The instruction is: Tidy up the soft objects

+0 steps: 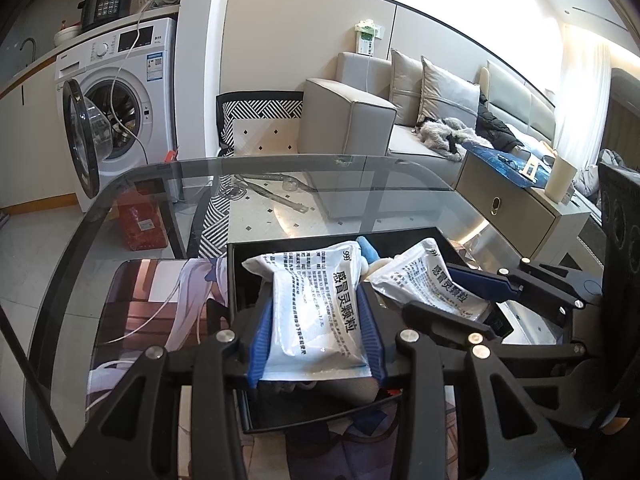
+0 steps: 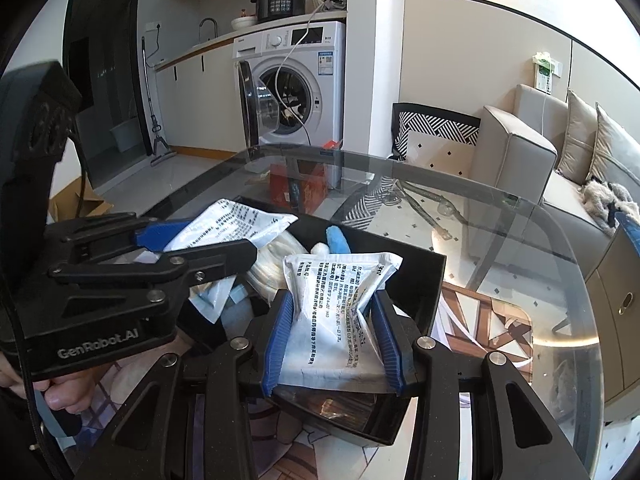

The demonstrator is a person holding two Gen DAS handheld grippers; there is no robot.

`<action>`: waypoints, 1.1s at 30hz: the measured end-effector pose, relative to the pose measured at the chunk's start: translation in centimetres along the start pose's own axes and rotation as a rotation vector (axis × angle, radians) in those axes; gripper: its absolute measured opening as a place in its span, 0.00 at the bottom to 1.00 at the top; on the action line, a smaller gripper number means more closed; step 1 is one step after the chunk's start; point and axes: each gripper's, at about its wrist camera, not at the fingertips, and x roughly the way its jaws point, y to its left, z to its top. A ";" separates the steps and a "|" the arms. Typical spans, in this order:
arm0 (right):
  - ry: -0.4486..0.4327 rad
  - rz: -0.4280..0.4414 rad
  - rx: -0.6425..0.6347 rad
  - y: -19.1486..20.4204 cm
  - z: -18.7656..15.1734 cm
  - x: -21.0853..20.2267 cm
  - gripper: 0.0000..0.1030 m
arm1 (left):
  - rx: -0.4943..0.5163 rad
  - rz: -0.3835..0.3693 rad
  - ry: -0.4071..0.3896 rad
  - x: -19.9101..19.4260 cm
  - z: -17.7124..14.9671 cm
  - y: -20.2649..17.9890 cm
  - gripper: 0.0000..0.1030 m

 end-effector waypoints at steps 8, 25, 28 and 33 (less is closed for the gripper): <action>0.002 -0.006 -0.010 0.2 -0.2 0.5 0.42 | 0.004 0.003 0.019 0.3 -0.3 -0.1 0.40; -0.111 -0.050 -0.001 -1.1 -2.2 -4.3 0.99 | 0.041 0.014 -0.029 -2.8 -0.9 -0.5 0.92; -0.134 -0.053 0.023 -1.2 -3.3 -5.4 0.99 | 0.049 0.022 -0.060 -3.8 -1.2 -0.5 0.98; -0.168 -0.048 0.051 -0.6 -4.7 -6.9 0.99 | 0.059 0.049 -0.082 -4.9 -2.1 -0.6 1.00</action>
